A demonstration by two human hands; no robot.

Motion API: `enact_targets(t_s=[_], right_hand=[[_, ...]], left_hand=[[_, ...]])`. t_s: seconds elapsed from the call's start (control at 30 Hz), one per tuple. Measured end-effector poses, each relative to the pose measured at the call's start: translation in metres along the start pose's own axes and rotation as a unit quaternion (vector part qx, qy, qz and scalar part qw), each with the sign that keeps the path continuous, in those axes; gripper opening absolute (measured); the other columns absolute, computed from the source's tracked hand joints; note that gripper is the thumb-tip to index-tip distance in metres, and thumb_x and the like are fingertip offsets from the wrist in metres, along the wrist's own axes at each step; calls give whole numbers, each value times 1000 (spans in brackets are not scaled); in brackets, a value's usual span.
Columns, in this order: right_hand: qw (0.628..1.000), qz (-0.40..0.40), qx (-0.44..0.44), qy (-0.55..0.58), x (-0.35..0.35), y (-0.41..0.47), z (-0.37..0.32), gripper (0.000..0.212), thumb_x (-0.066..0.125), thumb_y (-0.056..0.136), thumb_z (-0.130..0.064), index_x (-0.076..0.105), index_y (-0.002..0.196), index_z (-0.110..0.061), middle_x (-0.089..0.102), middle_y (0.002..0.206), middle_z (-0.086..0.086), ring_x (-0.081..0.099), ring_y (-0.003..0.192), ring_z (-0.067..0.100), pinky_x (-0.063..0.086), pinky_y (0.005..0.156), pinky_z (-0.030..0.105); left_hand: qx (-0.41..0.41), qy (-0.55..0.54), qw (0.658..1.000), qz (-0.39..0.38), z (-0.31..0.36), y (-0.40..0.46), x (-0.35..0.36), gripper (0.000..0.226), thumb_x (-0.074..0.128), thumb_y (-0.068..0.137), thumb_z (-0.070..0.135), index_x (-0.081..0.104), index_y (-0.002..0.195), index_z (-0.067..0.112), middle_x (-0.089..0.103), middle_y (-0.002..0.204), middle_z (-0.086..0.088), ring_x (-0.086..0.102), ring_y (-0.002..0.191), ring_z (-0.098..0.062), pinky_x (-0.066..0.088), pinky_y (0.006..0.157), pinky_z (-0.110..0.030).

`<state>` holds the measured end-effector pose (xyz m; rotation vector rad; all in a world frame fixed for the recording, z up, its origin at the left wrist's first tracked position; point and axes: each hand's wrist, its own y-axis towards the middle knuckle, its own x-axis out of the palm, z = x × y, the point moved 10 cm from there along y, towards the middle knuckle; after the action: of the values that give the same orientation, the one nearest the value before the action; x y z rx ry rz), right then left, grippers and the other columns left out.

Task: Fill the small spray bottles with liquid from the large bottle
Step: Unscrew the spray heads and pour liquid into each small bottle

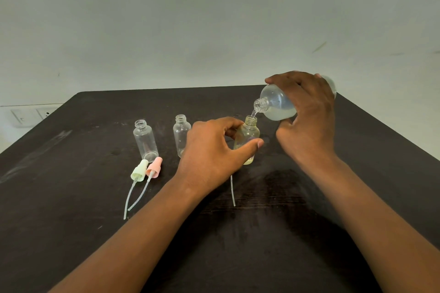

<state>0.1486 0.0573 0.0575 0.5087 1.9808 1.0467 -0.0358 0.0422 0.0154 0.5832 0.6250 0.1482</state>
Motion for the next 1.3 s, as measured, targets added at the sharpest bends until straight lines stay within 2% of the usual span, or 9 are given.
enact_targets(t_s=[0.83, 1.3], right_hand=[[1000, 0, 2, 5, 1, 1, 0, 82, 62, 56, 13, 70, 129, -24, 67, 127, 0, 61, 124, 30, 33, 123, 51], [1000, 3, 5, 11, -1, 0, 0, 82, 62, 57, 13, 71, 129, -24, 67, 126, 1, 61, 124, 31, 33, 123, 51]], left_hand=[[-4, -4, 1000, 3, 0, 0, -1, 37, 83, 81, 53, 80, 107, 28, 76, 83, 16, 61, 57, 10, 62, 71, -31], [1, -2, 1000, 2, -1, 0, 1, 40, 83, 81, 54, 80, 110, 27, 76, 88, 16, 58, 55, 12, 57, 66, -22]])
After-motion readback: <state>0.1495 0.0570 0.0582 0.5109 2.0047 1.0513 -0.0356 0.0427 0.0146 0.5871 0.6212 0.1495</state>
